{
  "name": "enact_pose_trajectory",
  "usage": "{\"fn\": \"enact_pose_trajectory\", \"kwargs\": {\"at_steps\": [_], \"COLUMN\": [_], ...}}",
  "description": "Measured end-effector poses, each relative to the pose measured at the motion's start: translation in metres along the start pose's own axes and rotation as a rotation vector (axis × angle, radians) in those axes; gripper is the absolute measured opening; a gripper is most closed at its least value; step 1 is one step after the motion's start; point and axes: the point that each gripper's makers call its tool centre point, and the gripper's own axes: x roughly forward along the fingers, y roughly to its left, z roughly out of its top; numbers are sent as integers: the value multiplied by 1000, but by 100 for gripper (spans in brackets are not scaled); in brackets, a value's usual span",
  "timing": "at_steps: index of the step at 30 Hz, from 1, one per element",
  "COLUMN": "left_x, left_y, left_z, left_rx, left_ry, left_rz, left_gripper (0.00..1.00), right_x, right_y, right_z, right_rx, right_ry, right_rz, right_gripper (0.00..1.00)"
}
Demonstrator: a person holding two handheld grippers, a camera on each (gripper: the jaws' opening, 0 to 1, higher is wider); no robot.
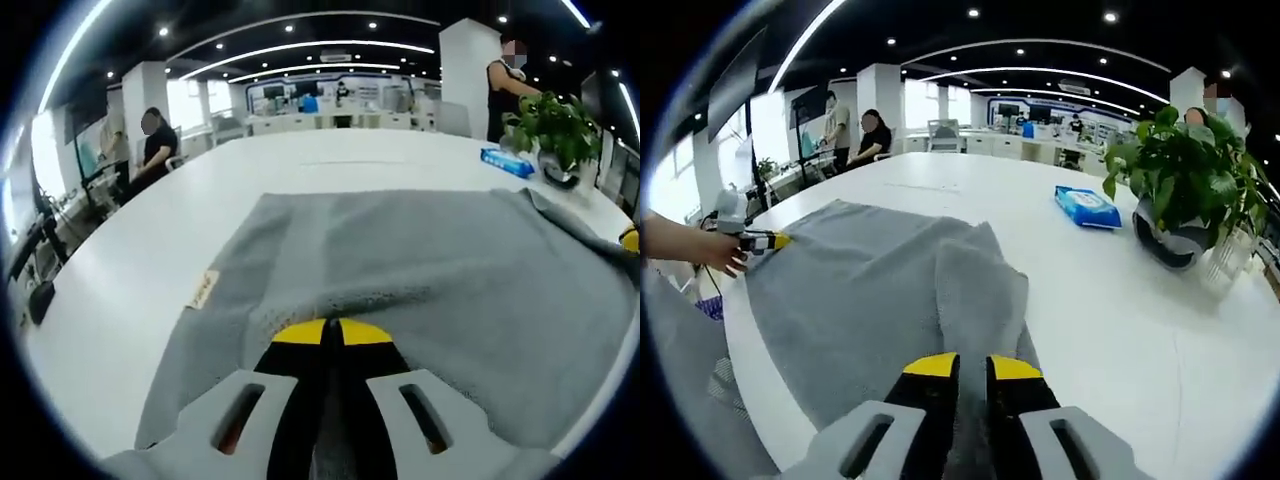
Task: Open the folded towel by lifting each exposed corner and separating the folded layers until the towel lies flat within the target outline without major curled edges
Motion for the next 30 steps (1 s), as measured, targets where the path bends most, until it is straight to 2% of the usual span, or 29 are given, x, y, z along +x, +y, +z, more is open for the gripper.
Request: {"fn": "enact_pose_trajectory", "kwargs": {"at_steps": [5, 10, 19, 26, 30], "left_x": [-1, 0, 3, 6, 6], "left_y": [-1, 0, 4, 5, 6], "left_z": [0, 0, -1, -1, -2], "left_rx": [-5, -10, -21, -23, -22], "left_ry": [-2, -1, -2, -7, -8], "left_rz": [-2, -7, -4, -3, -3], "left_gripper": [2, 2, 2, 2, 2], "right_x": [12, 25, 45, 43, 40], "right_y": [-8, -12, -23, -24, -35], "right_z": [2, -13, -28, -25, -24], "right_rx": [31, 50, 83, 73, 74], "right_ry": [15, 75, 125, 121, 110], "right_rz": [-8, -17, -34, -41, -56], "right_gripper": [17, 13, 12, 0, 0]}}
